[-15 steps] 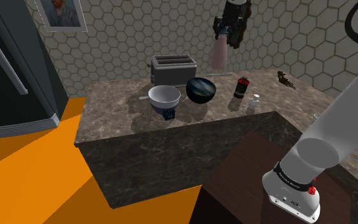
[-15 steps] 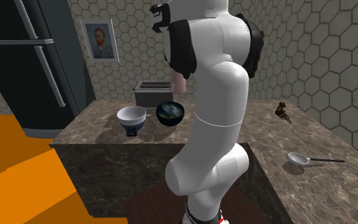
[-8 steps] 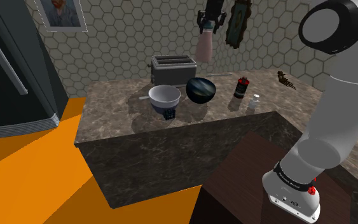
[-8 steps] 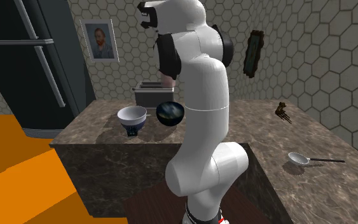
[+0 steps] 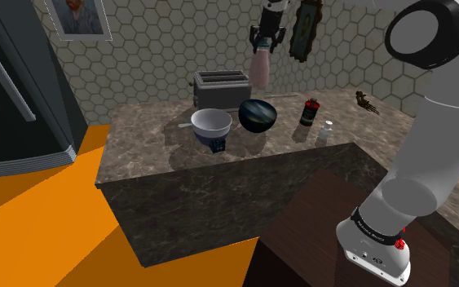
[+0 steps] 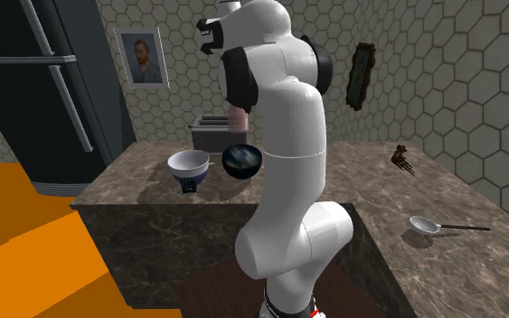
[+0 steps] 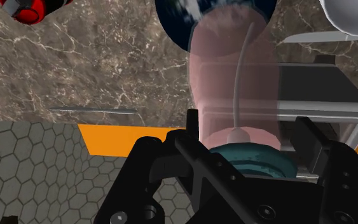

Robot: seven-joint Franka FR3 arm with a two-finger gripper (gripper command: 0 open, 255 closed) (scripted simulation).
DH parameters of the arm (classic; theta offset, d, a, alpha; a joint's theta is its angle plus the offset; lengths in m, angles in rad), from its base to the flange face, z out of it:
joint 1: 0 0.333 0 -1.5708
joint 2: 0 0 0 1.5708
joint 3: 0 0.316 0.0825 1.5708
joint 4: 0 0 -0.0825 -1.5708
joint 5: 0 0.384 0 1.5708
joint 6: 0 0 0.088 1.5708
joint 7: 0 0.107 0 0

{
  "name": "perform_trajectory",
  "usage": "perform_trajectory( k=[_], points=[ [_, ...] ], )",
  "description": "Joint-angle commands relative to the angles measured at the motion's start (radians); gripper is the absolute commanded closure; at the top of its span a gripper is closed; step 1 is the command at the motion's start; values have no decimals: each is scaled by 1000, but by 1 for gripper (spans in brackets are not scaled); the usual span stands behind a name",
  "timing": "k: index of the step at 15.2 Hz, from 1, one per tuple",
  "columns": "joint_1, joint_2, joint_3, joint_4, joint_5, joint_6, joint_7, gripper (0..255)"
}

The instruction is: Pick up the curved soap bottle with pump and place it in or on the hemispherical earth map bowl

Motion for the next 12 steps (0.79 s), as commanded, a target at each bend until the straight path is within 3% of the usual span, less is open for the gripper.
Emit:
perform_trajectory(
  k=[1,12],
  points=[
    [1,-6,0,-36,-1,31,2,255],
    [3,-18,0,-200,-7,183,14,255]
  ],
)
